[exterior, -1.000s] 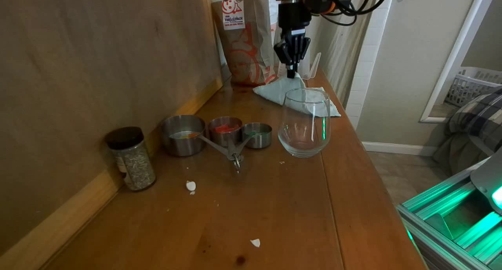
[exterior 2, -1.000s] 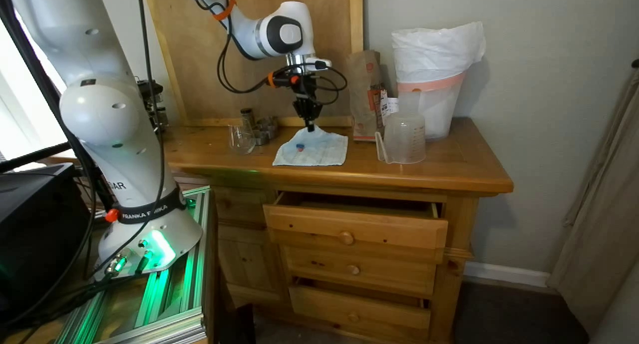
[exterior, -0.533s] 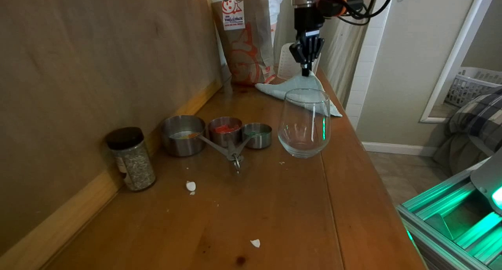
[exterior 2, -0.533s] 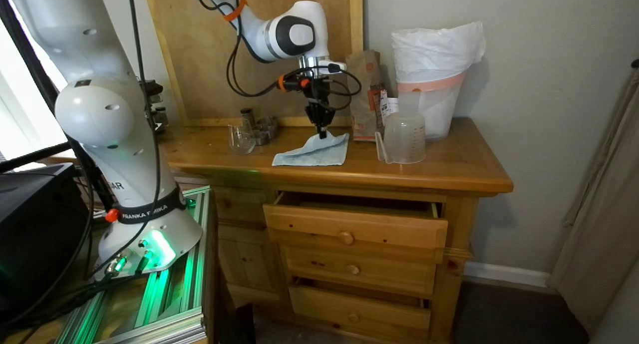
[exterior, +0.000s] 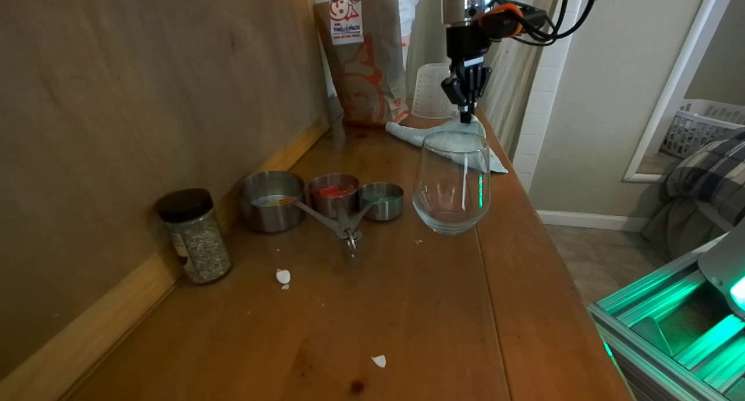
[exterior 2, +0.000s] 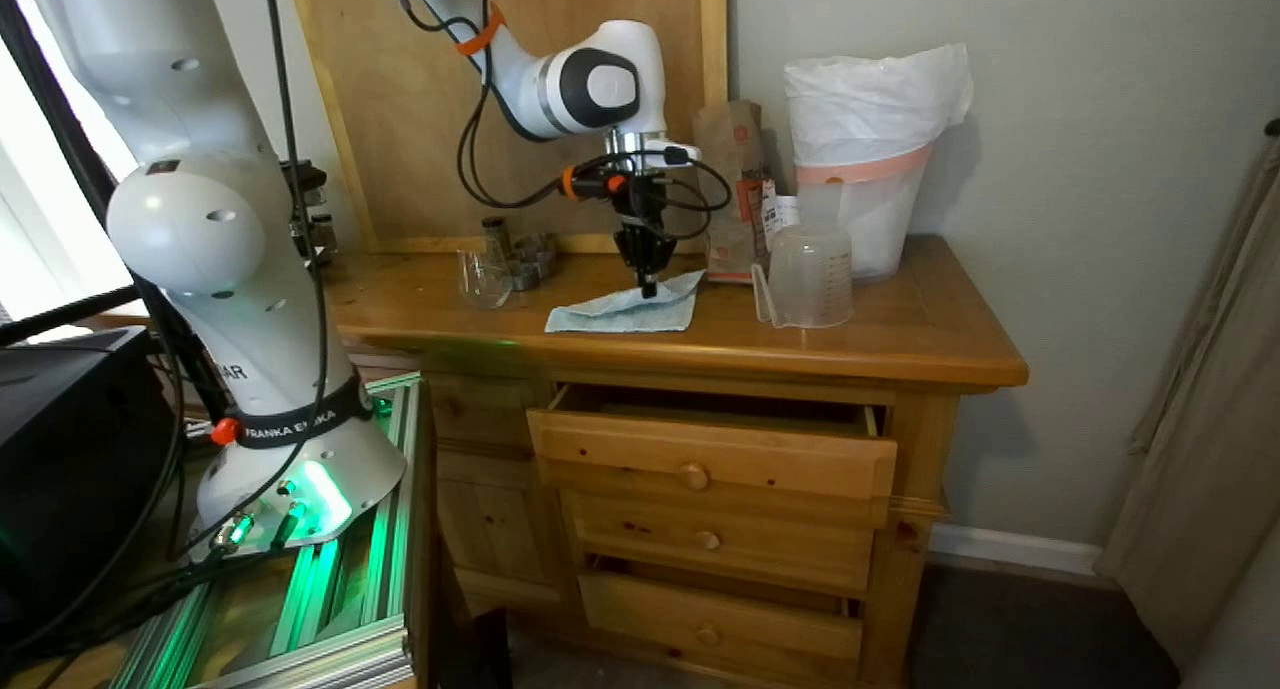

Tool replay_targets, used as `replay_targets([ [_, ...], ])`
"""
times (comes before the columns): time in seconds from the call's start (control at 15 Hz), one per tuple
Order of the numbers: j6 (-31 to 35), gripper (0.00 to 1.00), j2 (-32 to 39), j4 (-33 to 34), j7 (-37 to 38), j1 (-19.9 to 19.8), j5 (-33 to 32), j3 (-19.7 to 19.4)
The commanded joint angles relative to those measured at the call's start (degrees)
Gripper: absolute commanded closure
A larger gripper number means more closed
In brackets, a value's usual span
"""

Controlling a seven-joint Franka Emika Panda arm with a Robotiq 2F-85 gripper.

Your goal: Pick up the gummy bear on the table and place it in the center of the white cloth, fold the white cloth diagonally in half, fold it diagonally again into a quarter

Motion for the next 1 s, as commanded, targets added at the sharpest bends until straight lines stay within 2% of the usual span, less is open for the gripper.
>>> replay_targets([
  [0.0, 1.5, 0.94, 0.4, -0.5, 0.4, -0.6, -3.7, -0.7],
  [0.33, 2.6, 0.93, 1.2, -0.3, 0.7, -0.6, -5.7, -1.1],
  [0.4, 2.8, 0.77, 1.3, -0.3, 0.7, -0.6, -5.9, -1.2],
  [0.47, 2.8, 0.68, 1.5, -0.3, 0.9, -0.6, -6.4, -1.2],
  [0.6, 3.3, 0.6, 1.6, -0.2, 1.3, -0.6, -7.6, -1.4],
  [0.93, 3.8, 0.25, 1.3, 0.0, 3.4, -0.6, -12.0, -2.0],
])
